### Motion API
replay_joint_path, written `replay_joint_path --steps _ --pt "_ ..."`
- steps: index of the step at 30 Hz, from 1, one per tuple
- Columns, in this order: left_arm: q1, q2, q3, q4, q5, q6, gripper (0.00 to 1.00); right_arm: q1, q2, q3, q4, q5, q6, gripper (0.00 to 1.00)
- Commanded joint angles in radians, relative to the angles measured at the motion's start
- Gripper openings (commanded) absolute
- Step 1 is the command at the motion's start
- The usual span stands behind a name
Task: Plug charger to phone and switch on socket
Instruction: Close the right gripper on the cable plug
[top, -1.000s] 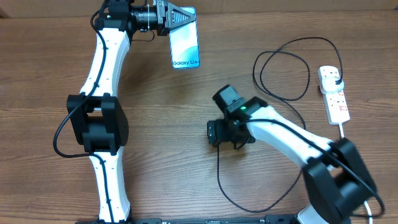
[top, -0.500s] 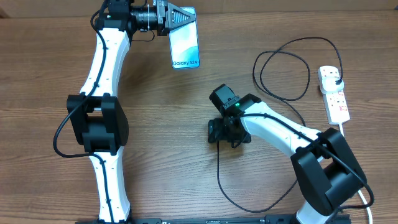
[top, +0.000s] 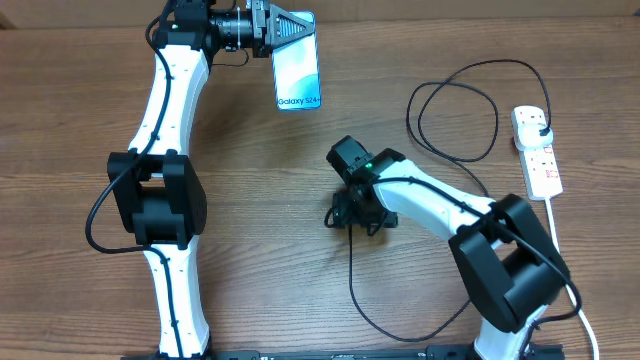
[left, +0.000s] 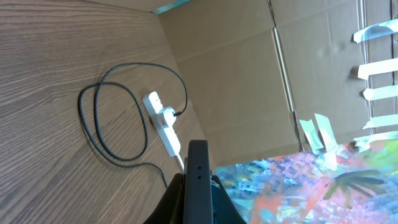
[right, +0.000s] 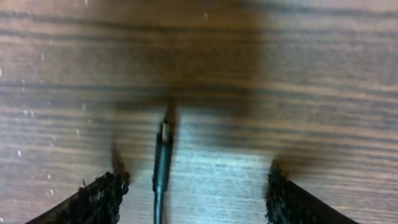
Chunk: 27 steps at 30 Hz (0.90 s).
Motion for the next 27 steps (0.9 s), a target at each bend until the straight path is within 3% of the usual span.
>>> replay_joint_path --steps 1,7,13,17,27 --pt "0.011 -0.033 0.021 0.005 0.033 0.013 0.04 0.004 0.070 0.056 -0.016 0.011 0.009 0.74" --pt "0.011 -0.033 0.021 0.005 0.033 0.013 0.04 0.004 0.108 0.089 -0.053 0.006 0.031 0.68" --pt "0.014 -0.033 0.021 0.005 0.032 0.013 0.04 0.004 0.108 0.089 -0.063 -0.002 0.032 0.49" --pt "0.018 -0.033 0.021 0.006 0.029 0.013 0.04 0.005 0.108 0.089 -0.076 -0.017 0.031 0.43" --pt "0.019 -0.033 0.021 0.005 0.019 0.012 0.04 0.027 0.108 0.089 -0.078 -0.019 0.031 0.41"
